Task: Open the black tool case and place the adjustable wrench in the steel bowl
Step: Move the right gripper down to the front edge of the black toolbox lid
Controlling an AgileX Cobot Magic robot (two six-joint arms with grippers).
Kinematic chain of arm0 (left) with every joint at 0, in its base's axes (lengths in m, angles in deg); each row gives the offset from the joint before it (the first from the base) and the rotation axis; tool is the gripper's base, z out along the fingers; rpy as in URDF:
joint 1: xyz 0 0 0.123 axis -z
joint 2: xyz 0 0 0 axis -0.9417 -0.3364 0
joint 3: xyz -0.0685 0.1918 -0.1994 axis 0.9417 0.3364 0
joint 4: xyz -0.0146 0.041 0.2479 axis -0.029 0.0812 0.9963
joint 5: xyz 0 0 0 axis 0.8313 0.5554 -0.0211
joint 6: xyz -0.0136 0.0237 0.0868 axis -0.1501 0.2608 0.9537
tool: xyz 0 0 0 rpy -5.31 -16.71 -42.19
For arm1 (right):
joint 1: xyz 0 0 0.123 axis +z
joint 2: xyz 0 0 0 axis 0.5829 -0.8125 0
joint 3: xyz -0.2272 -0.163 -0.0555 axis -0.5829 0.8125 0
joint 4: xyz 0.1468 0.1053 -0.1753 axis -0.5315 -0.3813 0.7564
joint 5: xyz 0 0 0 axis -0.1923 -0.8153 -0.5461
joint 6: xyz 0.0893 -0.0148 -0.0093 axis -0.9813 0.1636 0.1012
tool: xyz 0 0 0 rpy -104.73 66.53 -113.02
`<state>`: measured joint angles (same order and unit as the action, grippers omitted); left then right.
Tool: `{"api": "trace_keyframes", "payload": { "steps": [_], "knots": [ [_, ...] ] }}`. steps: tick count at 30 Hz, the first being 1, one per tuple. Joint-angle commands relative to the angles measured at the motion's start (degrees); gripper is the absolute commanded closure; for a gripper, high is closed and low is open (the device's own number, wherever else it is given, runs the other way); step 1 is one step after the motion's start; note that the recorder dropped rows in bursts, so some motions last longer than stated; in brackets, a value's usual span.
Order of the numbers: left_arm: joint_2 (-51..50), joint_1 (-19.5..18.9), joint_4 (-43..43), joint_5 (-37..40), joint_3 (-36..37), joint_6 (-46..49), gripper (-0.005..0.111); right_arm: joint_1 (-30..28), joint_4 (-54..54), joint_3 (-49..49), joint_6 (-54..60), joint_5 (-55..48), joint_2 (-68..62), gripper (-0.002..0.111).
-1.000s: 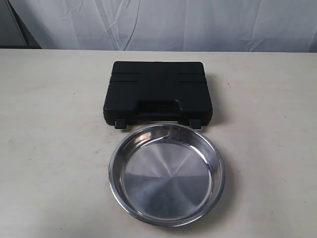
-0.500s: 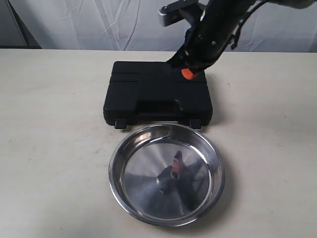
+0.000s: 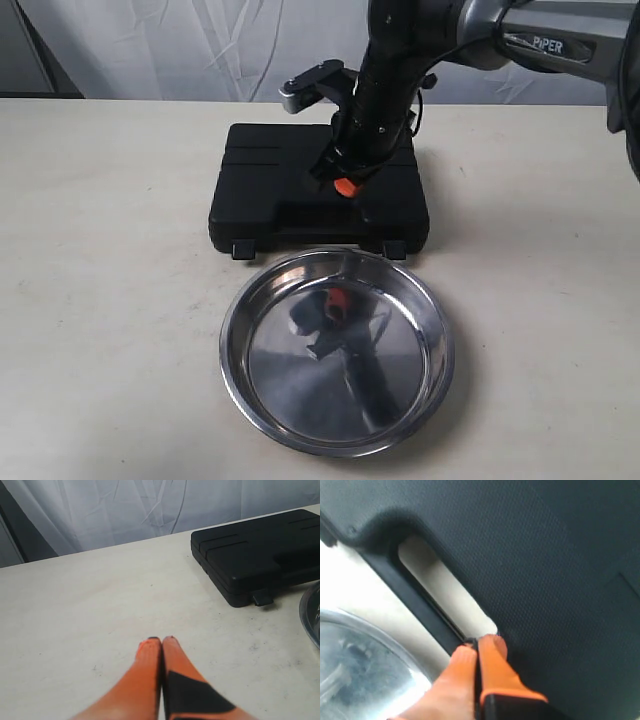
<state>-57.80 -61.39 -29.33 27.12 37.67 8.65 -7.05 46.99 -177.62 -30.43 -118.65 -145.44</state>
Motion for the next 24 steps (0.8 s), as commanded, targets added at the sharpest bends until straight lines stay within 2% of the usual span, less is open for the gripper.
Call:
{"api": "trace_keyframes", "payload": {
  "steps": [1, 8, 10, 14, 17, 24],
  "knots": [
    [0.26, 0.37, -0.23, -0.77, 0.09, -0.21, 0.106, 0.01, -4.92, -0.49, 4.46, 3.36, -0.35, 0.109],
    [0.26, 0.37, -0.23, -0.77, 0.09, -0.21, 0.106, 1.44, -9.92, -0.49, 11.09, 2.12, -2.70, 0.107],
    [0.26, 0.37, -0.23, -0.77, 0.09, -0.21, 0.106, 2.19, -9.92, -0.49, 12.05, 1.60, -3.43, 0.099],
    [0.26, 0.37, -0.23, -0.77, 0.09, -0.21, 0.106, 3.97, -7.63, -0.49, 12.06, 1.44, -4.50, 0.074],
    [0.26, 0.37, -0.23, -0.77, 0.09, -0.21, 0.106, 4.64, -5.43, -0.49, 12.06, 2.50, -4.96, 0.060],
    [0.26, 0.37, -0.23, -0.77, 0.09, -0.21, 0.106, 4.66, -1.71, -0.49, 11.90, 4.45, -6.03, 0.060]
  ]
}}
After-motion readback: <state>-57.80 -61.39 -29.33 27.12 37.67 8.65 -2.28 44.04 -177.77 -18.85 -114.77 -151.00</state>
